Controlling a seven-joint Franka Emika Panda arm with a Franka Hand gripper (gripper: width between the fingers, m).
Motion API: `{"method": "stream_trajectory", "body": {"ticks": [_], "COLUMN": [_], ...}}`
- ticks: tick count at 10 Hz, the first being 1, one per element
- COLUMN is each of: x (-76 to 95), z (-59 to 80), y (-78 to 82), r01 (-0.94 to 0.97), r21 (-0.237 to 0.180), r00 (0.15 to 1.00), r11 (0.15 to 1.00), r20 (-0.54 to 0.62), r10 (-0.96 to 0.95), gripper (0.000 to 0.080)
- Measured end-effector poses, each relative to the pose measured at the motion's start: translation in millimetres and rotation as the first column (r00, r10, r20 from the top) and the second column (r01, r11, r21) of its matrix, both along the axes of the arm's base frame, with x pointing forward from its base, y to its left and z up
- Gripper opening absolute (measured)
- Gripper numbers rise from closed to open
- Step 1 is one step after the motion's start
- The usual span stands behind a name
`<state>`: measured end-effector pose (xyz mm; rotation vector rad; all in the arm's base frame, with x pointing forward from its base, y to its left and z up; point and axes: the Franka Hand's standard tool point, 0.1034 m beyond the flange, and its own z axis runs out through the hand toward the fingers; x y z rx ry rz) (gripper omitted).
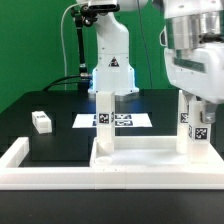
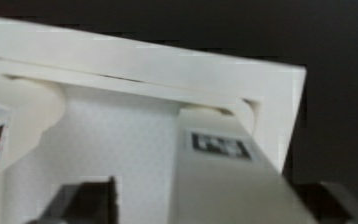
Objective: Assemble desk
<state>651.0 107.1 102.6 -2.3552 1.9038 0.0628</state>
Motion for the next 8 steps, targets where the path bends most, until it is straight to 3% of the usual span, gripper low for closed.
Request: {"method": "stream_trajectory", "body": {"ticks": [1, 2, 3, 6, 8], "x": [-1.0, 1.8, 6.2, 6.5, 12.1], "z": [0.3, 1.7, 6.4, 5.3, 8.0], "y": [6.8, 8.3, 12.6, 10.9, -11.3], "r01": [-0.049, -0.301, -0.516, -0.666, -0.851], "r21": [-0.006, -0.040, -0.065, -0.086, -0.129], "r00": [0.999, 0.952, 0.852, 0.738, 0.503], "r11": [0.999, 0.953, 0.854, 0.741, 0.508], "r20": [0.004, 0.040, 0.065, 0.071, 0.076], "r10": [0.049, 0.303, 0.519, 0.671, 0.861], "gripper": [0.0518, 0.0626, 0.0642, 0.0648, 0.0649]}}
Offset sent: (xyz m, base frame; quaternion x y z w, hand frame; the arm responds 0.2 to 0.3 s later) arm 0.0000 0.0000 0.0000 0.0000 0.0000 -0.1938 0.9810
